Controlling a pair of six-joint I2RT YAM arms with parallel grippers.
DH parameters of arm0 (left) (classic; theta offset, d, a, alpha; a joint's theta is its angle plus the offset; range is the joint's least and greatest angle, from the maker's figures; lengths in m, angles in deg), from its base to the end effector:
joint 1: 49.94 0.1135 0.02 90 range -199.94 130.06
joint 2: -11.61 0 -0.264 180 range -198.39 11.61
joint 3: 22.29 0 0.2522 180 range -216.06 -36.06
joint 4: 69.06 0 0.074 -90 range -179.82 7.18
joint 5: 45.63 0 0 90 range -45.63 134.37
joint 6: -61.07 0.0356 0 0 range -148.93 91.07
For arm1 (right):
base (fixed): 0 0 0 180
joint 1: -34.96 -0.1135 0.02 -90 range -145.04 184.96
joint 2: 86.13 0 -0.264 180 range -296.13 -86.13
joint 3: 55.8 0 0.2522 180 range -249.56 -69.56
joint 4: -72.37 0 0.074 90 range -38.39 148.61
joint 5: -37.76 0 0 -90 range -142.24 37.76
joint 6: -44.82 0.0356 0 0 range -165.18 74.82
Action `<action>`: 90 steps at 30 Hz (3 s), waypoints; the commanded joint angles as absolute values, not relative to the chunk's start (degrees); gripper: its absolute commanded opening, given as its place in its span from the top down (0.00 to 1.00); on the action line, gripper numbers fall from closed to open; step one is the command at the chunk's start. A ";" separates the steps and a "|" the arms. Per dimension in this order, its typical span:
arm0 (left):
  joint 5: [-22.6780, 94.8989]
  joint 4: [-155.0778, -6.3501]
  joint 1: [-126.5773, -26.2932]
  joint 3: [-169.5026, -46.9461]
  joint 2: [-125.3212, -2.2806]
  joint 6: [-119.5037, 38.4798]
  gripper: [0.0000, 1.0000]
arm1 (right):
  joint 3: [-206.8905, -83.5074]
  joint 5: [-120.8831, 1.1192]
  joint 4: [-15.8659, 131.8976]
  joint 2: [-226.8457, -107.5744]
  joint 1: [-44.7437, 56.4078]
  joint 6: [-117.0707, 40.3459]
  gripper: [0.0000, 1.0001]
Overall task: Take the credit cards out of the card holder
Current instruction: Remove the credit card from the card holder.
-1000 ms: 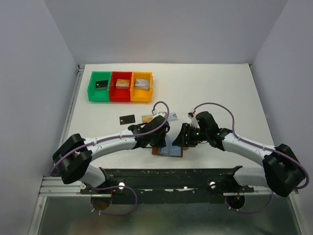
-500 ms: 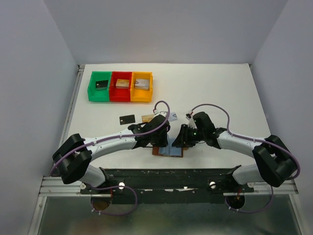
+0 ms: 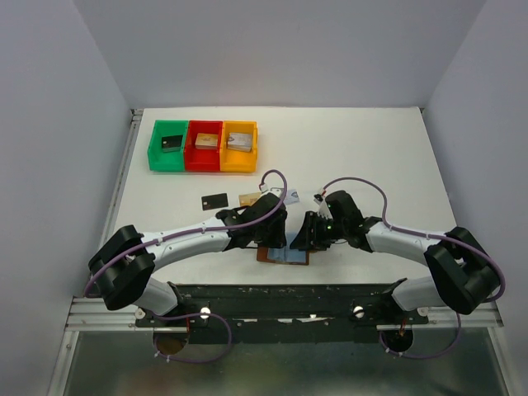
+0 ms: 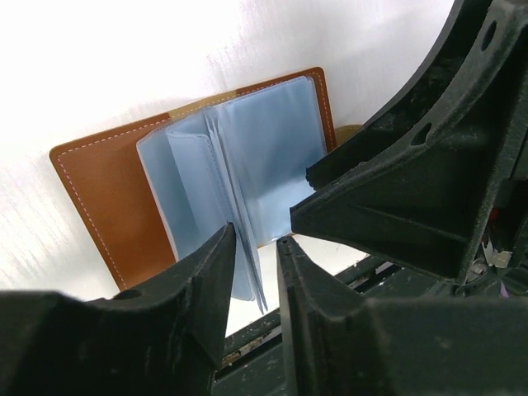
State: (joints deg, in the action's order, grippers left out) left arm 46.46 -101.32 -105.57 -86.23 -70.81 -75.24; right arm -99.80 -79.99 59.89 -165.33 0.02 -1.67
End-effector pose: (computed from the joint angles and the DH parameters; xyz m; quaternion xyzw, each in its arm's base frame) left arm 0.1669 -0.2417 0.2104 0.0704 0.9391 -0.2501 0.2249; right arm 0.1935 0.1554 0.1494 -0.0187 0.9093 0.3949 0.1301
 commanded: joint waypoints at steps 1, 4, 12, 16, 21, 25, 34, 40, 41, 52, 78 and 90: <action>45.16 -100.75 -105.92 -87.65 -69.69 -74.11 0.53 | -99.10 -79.31 60.55 -165.32 -0.37 -1.85 0.48; 44.55 -99.96 -105.92 -87.65 -69.43 -73.41 0.50 | -98.83 -78.96 60.54 -165.06 -0.37 -1.67 0.46; 42.09 -97.41 -105.83 -88.35 -68.73 -72.44 0.49 | -98.22 -78.70 60.90 -163.30 -0.29 -0.79 0.42; 41.21 -96.35 -105.92 -88.88 -68.73 -71.91 0.51 | -97.78 -77.73 60.28 -161.90 -0.29 -0.62 0.41; 40.94 -96.09 -105.92 -89.14 -69.52 -71.47 0.57 | -96.73 -76.32 59.32 -160.57 -0.20 -0.97 0.41; 41.12 -96.00 -105.92 -88.97 -70.39 -71.30 0.60 | -96.02 -76.23 59.31 -160.31 -0.02 -0.97 0.41; 43.22 -98.02 -105.84 -88.09 -72.50 -71.21 0.60 | -95.32 -75.97 59.05 -158.21 0.33 -0.44 0.41; 43.85 -99.25 -105.92 -87.21 -73.91 -71.56 0.61 | -95.40 -74.83 58.70 -155.83 0.50 -0.26 0.41; 43.93 -99.17 -105.92 -87.03 -74.00 -71.73 0.61 | -95.40 -75.00 58.79 -155.83 0.51 -0.18 0.41; 43.93 -97.93 -105.84 -85.98 -74.26 -71.74 0.59 | -95.05 -75.80 59.06 -155.82 0.68 0.97 0.41; 48.59 -96.53 -105.92 -80.88 -79.54 -72.09 0.67 | -96.19 -69.03 51.06 -159.60 0.94 -2.11 0.56; 47.98 -95.47 -105.92 -80.18 -80.33 -72.44 0.69 | -96.46 -69.64 51.66 -161.45 1.12 -2.46 0.62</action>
State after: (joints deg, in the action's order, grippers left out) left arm 47.22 -94.70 -105.57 -82.10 -78.30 -72.11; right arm -95.67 -70.94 52.35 -160.32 0.59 -1.39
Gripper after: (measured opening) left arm 0.317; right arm 0.378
